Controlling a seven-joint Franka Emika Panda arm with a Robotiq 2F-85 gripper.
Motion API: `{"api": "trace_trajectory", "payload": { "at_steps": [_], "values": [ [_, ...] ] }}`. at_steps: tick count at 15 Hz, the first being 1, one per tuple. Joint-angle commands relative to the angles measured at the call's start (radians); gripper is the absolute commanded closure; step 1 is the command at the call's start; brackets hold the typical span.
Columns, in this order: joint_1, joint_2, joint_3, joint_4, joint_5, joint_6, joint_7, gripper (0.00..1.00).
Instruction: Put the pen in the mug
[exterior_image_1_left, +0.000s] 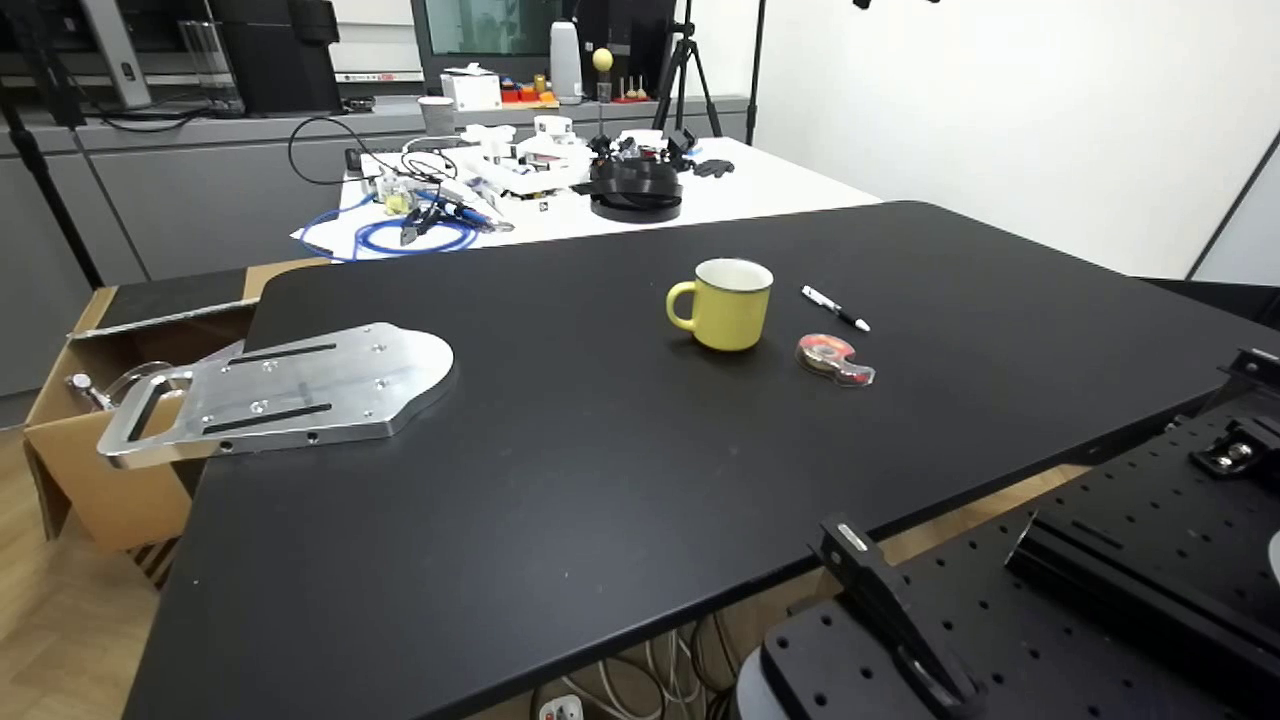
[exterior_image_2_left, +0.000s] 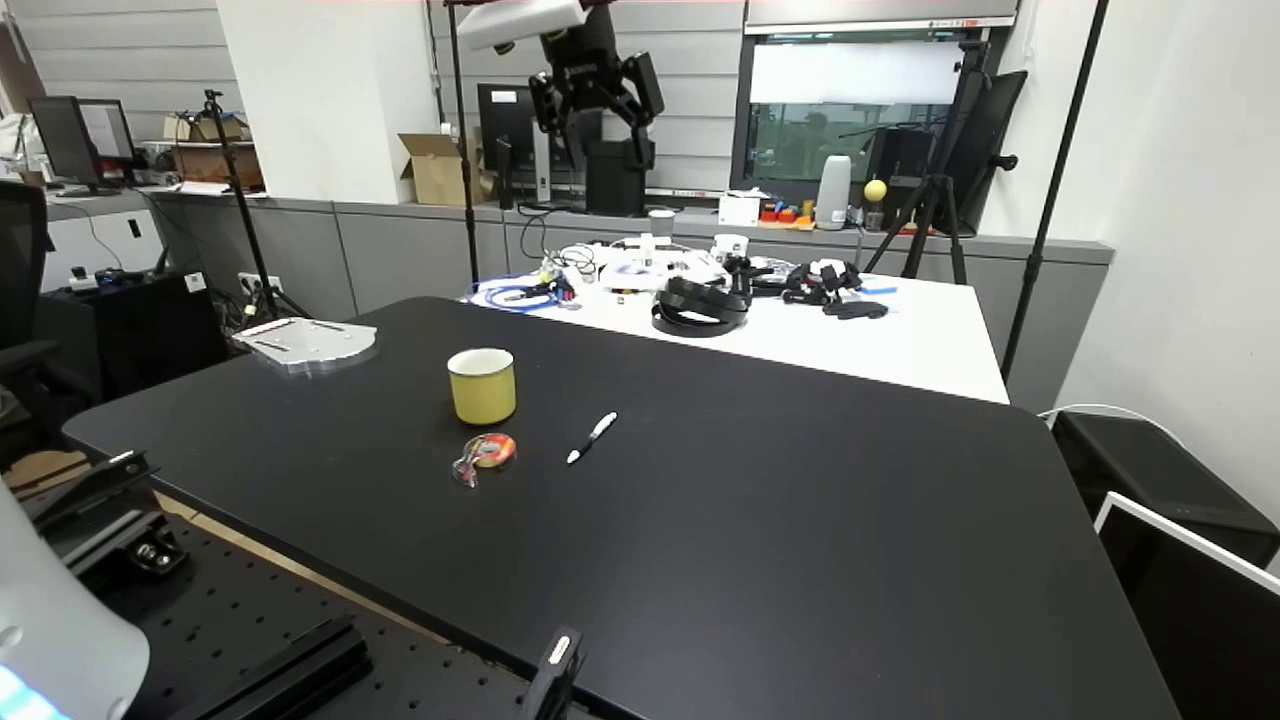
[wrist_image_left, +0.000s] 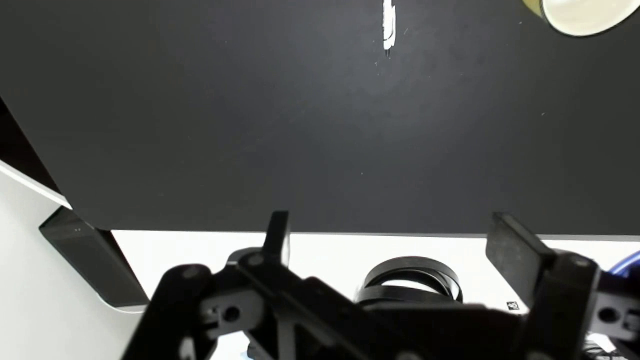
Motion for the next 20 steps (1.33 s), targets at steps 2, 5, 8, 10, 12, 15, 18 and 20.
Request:
{"api": "trace_trajectory", "payload": {
  "at_steps": [2, 5, 8, 10, 12, 15, 18, 20],
  "values": [
    [0.027, 0.235, -0.008, 0.168, -0.022, -0.014, 0.118, 0.00],
    [0.061, 0.363, -0.021, 0.241, -0.036, -0.036, 0.148, 0.00],
    [0.095, 0.478, -0.033, 0.307, -0.031, -0.072, 0.153, 0.00],
    [0.110, 0.541, -0.037, 0.341, -0.018, -0.104, 0.144, 0.00],
    [0.116, 0.603, -0.038, 0.370, -0.004, -0.142, 0.129, 0.00],
    [0.124, 0.676, -0.043, 0.404, -0.001, -0.193, 0.127, 0.00],
    [0.113, 0.729, -0.033, 0.432, 0.027, -0.232, 0.100, 0.00],
    [0.106, 0.751, -0.030, 0.443, 0.042, -0.249, 0.091, 0.00]
  ]
}}
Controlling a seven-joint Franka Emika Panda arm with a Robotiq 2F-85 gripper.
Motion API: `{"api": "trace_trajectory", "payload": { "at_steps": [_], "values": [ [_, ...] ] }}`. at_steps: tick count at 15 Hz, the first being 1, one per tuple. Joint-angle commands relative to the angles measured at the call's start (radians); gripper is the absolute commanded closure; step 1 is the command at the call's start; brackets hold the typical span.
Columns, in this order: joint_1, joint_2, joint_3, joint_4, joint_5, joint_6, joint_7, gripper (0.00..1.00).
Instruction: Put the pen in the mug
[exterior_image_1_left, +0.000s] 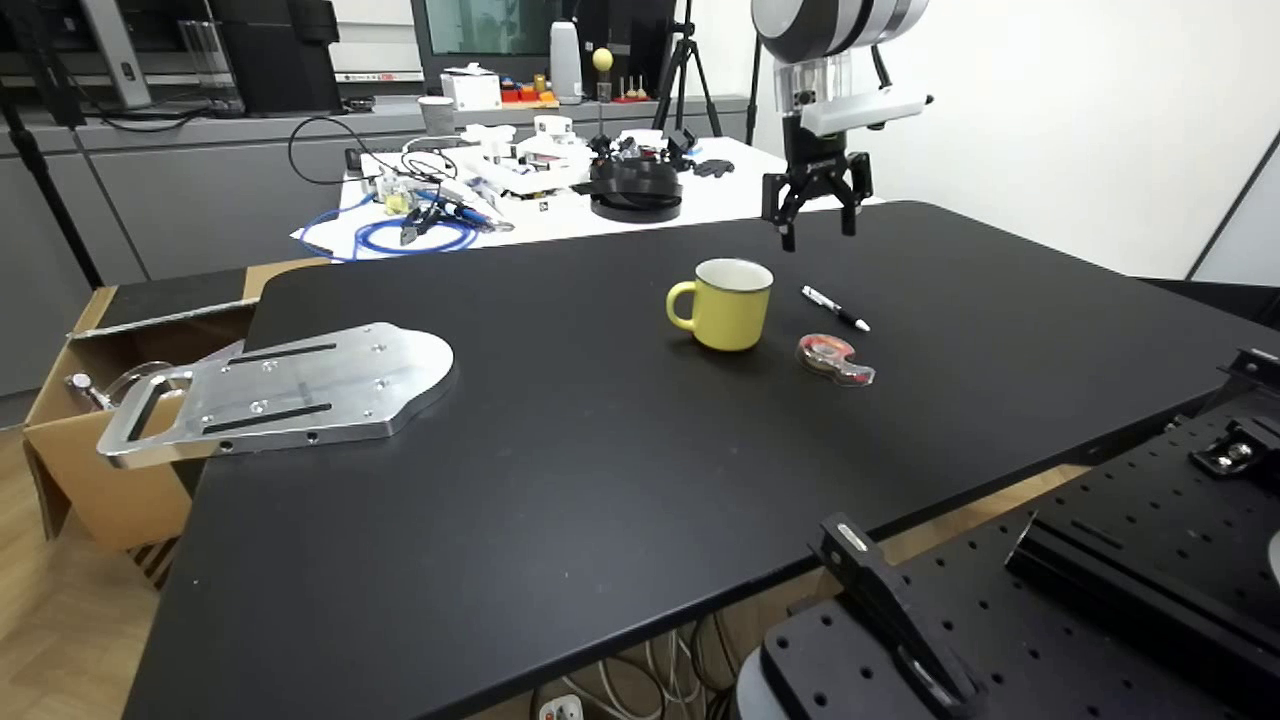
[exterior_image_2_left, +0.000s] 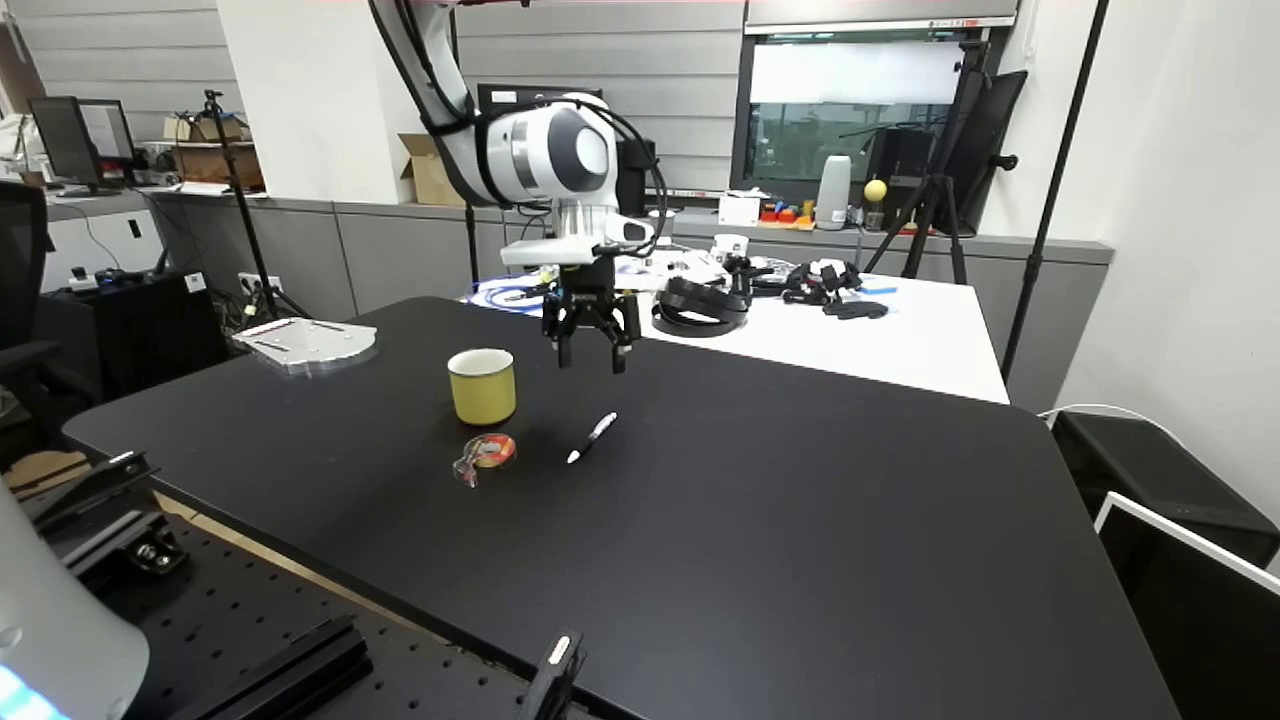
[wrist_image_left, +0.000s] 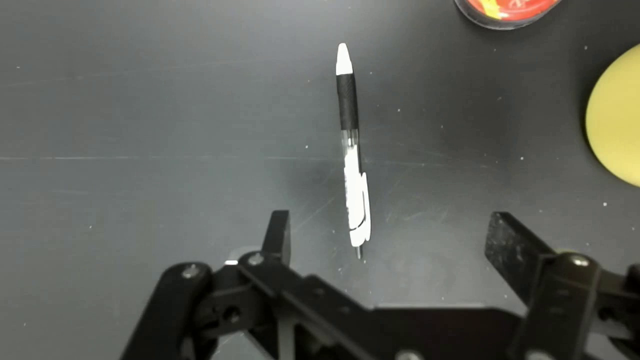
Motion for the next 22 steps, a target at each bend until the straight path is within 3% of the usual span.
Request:
{"api": "trace_trajectory", "payload": {
  "at_steps": [1, 13, 22],
  "values": [
    [-0.005, 0.046, -0.003, 0.058, 0.029, -0.063, -0.022, 0.00],
    [0.010, 0.038, -0.015, 0.030, 0.015, -0.034, -0.009, 0.00],
    [-0.002, 0.072, -0.014, 0.000, 0.045, 0.079, -0.011, 0.00]
  ]
}}
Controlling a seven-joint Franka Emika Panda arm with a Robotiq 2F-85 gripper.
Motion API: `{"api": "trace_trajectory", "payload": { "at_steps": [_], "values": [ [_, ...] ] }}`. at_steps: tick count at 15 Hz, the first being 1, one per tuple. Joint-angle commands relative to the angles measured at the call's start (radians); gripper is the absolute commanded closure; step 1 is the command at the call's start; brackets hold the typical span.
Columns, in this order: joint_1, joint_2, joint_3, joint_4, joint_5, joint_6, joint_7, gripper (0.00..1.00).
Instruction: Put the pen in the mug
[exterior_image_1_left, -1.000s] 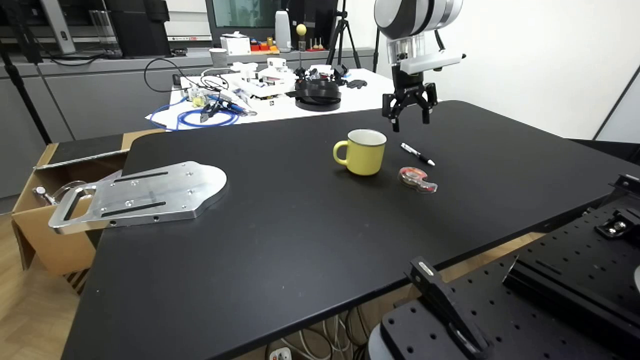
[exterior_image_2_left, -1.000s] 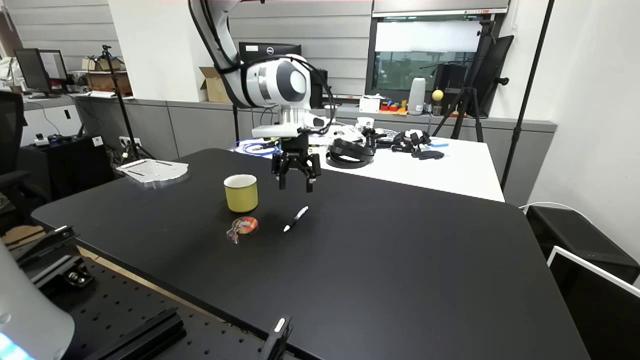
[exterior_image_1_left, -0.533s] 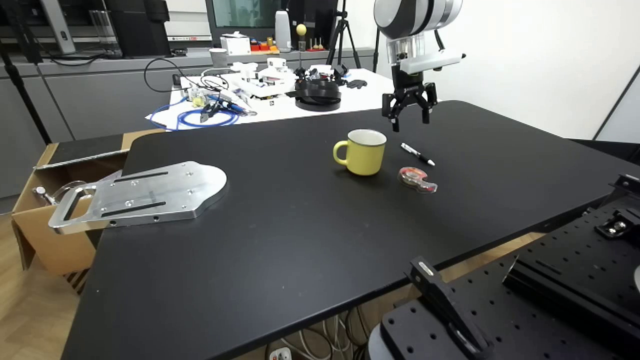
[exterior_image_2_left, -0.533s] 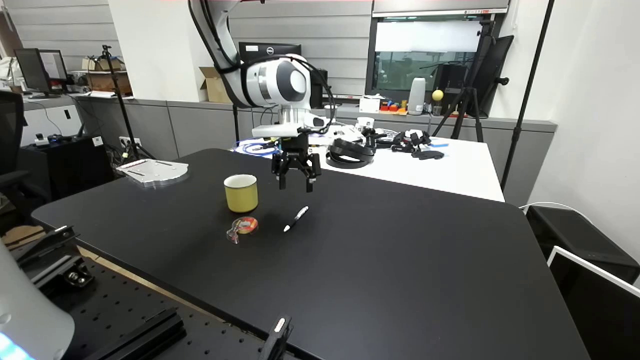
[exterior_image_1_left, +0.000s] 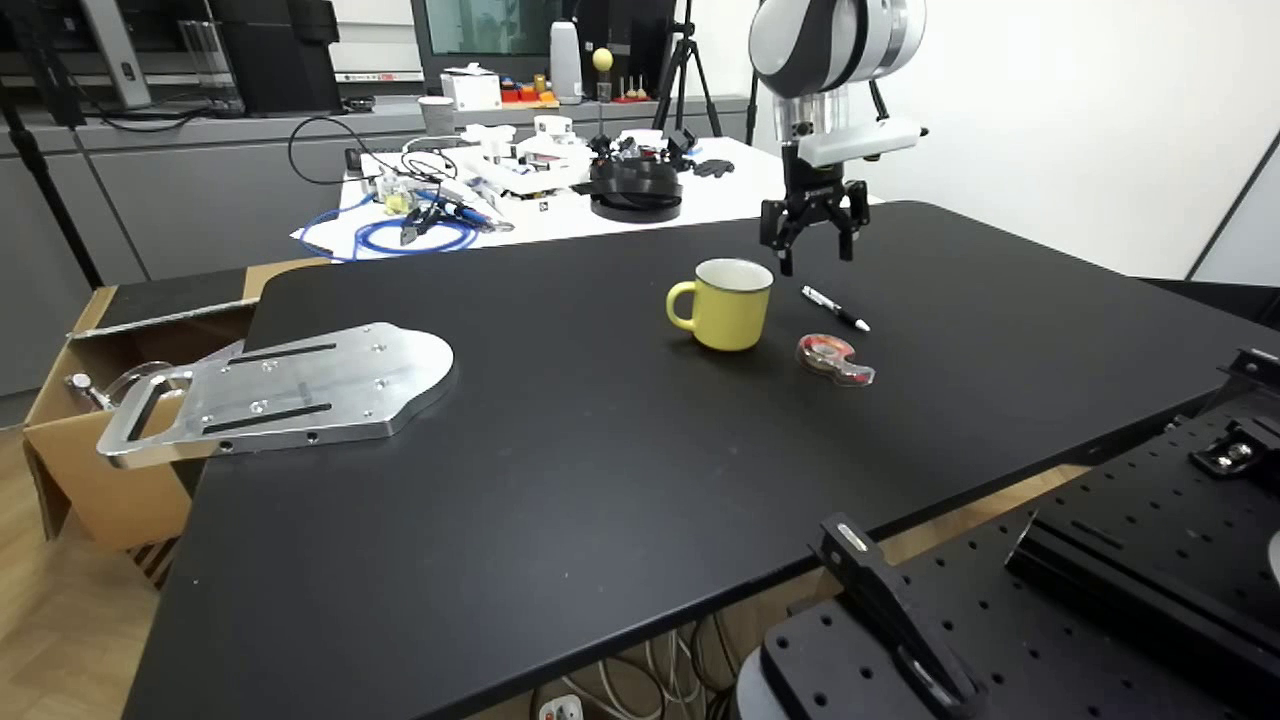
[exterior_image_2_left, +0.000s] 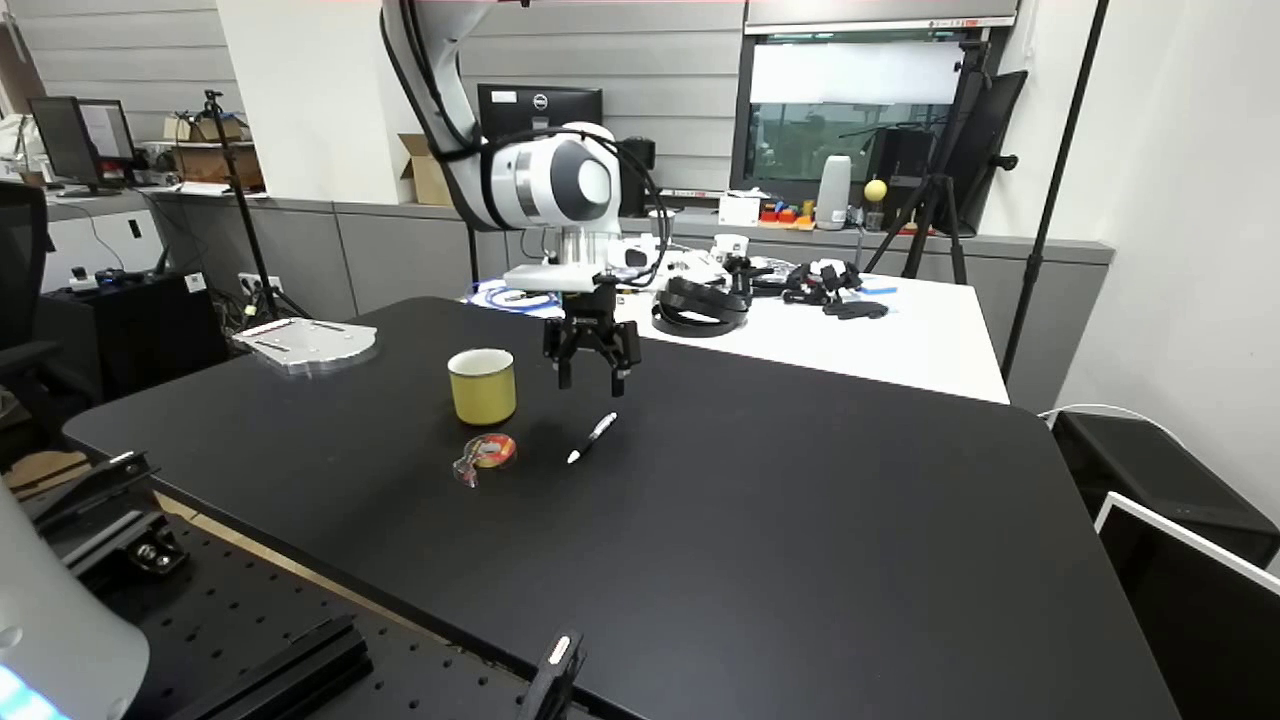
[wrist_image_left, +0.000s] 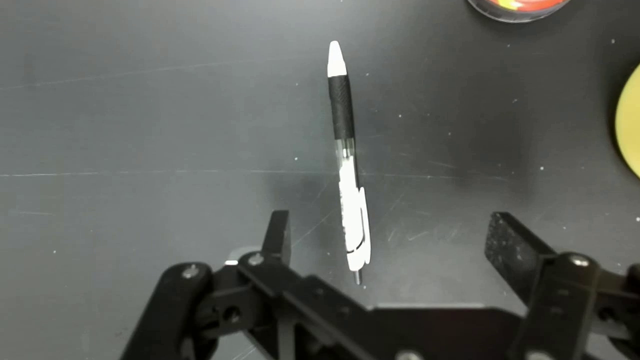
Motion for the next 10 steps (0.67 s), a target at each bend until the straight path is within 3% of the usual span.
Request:
{"api": "trace_trajectory", "payload": {
  "at_steps": [1, 10],
  "values": [
    [-0.004, 0.013, -0.007, -0.012, 0.015, 0.037, -0.003, 0.00],
    [-0.034, 0.026, -0.001, -0.041, 0.058, 0.107, -0.029, 0.00]
  ]
}}
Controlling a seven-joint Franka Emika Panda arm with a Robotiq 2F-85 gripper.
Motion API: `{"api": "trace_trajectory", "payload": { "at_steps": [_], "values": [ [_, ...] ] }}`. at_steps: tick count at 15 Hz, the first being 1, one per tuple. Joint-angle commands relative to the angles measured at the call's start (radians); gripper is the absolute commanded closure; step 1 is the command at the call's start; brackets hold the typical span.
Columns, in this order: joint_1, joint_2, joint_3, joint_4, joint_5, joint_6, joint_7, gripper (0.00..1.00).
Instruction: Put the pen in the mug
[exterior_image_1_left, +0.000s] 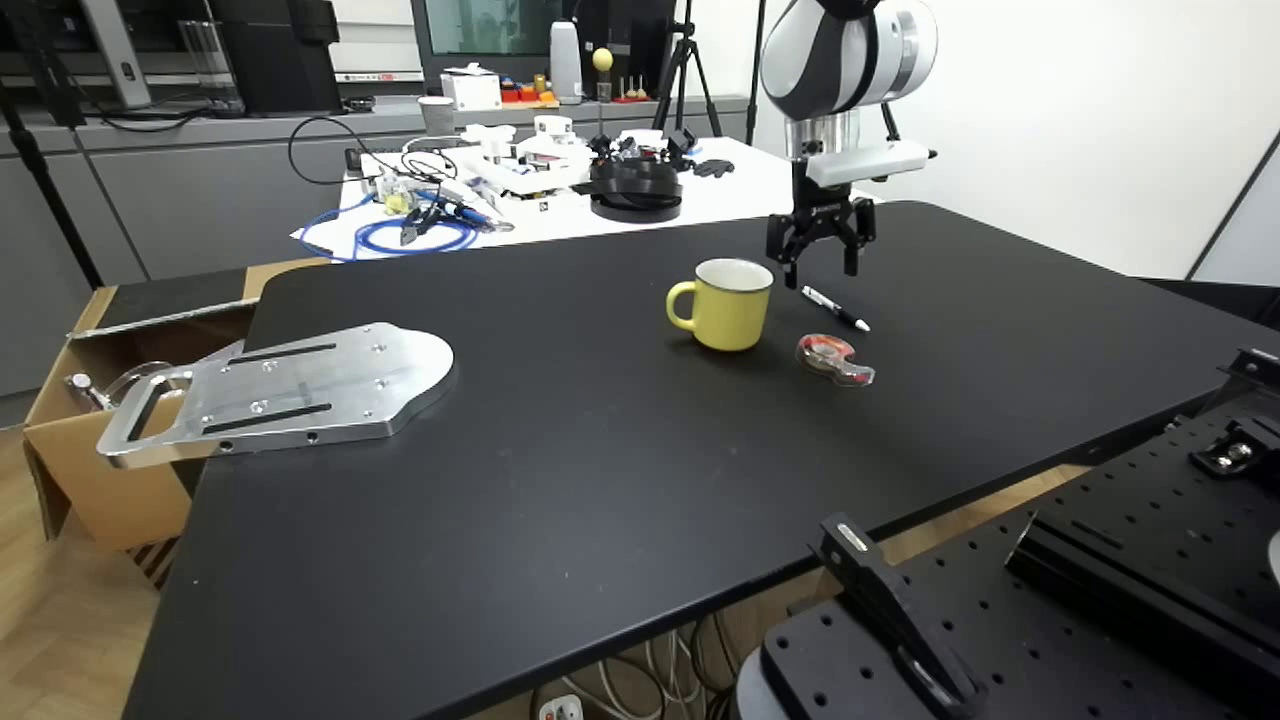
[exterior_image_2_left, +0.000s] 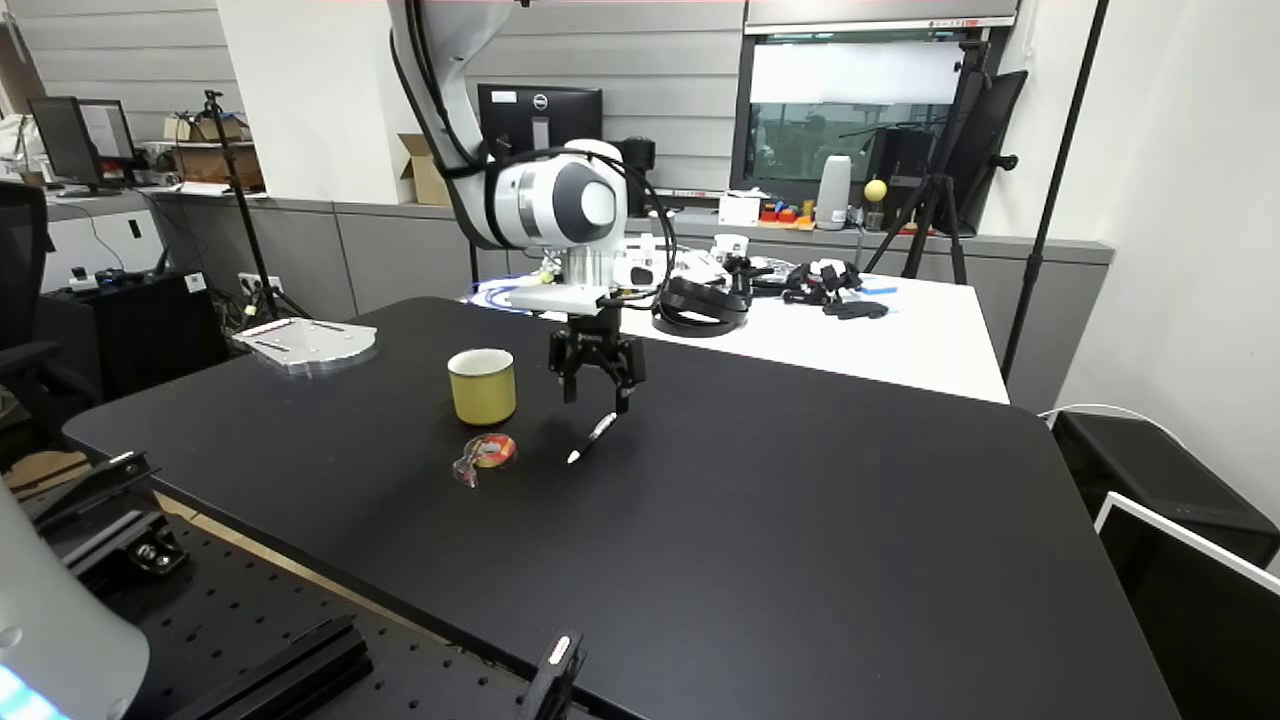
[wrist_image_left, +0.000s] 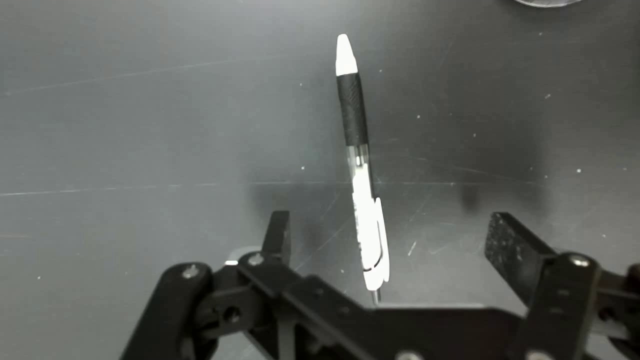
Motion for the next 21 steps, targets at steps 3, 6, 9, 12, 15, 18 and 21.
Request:
{"api": "trace_trajectory", "payload": {
  "at_steps": [3, 6, 9, 12, 15, 18, 21],
  "values": [
    [-0.024, 0.005, 0.007, -0.021, 0.045, 0.050, -0.026, 0.00],
    [-0.026, 0.014, 0.006, -0.028, 0.047, 0.086, -0.038, 0.00],
    [-0.026, 0.018, 0.007, -0.038, 0.047, 0.120, -0.043, 0.00],
    [-0.026, 0.022, 0.008, -0.045, 0.047, 0.145, -0.049, 0.00],
    [-0.027, 0.028, 0.009, -0.050, 0.049, 0.171, -0.055, 0.00],
    [-0.028, 0.037, 0.011, -0.053, 0.056, 0.199, -0.055, 0.00],
    [-0.025, 0.045, 0.009, -0.054, 0.061, 0.221, -0.055, 0.32]
  ]
}}
